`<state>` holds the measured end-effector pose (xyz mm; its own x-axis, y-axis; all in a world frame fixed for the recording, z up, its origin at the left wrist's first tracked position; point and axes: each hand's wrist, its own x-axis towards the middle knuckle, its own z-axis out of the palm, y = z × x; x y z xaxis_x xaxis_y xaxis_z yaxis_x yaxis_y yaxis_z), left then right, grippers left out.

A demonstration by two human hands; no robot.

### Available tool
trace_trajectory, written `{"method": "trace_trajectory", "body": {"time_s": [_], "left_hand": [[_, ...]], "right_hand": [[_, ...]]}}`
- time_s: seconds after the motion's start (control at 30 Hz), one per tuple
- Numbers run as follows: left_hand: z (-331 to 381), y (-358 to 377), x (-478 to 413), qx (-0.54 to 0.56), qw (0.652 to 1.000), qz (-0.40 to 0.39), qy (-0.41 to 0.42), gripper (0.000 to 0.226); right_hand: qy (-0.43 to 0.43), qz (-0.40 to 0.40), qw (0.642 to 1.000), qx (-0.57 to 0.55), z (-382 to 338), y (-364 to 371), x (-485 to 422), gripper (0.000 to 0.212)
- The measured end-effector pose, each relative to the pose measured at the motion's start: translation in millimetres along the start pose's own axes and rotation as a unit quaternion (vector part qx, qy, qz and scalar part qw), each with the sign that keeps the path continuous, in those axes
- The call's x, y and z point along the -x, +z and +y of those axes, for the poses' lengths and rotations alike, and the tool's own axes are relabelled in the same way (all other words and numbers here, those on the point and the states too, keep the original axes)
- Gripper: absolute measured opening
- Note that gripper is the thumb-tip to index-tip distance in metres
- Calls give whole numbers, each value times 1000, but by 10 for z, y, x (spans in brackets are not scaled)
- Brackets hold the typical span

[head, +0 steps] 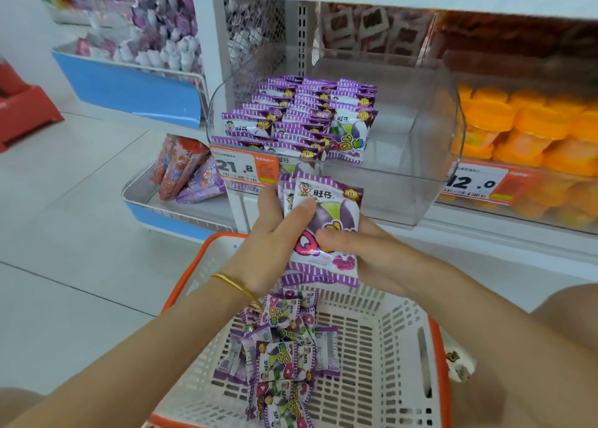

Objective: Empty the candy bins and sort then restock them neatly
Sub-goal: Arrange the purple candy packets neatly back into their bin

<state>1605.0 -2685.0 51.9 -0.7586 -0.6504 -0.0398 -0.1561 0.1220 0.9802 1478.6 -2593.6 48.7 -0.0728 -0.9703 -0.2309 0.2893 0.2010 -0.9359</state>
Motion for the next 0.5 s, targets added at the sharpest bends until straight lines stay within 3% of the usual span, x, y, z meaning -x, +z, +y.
{"method": "trace_trajectory", "body": {"time_s": [0.07, 0.1, 0.13, 0.17, 0.23, 0.33, 0.4, 0.5], "left_hand": [[202, 5, -73, -62, 998, -15, 19, 30], [350, -5, -133, -108, 994, -12, 31, 12], [445, -25, -220, -146, 988, -5, 56, 11], [538, -44, -315, -179, 979, 4, 94, 21], [628, -99, -528, -224, 956, 45, 183, 53], [516, -233, -797, -363, 900, 96, 222, 79], [330, -333, -890, -489, 848, 81, 191, 86], [27, -437, -966, -571, 798, 66, 179, 81]], "right_hand": [[-22, 48, 999, 1, -175, -3, -23, 76], [-45, 62, 997, 0, -285, -19, -29, 67], [-70, 72, 995, 1, -421, -8, -23, 52], [-91, 83, 992, -8, -557, -11, -23, 39], [-124, 108, 986, -32, -831, -82, -96, 35], [-150, 215, 965, -18, -1142, -451, -385, 60], [-107, 299, 948, 20, -1192, -700, -587, 77], [5, 317, 946, 68, -1023, -934, -860, 63]]}}
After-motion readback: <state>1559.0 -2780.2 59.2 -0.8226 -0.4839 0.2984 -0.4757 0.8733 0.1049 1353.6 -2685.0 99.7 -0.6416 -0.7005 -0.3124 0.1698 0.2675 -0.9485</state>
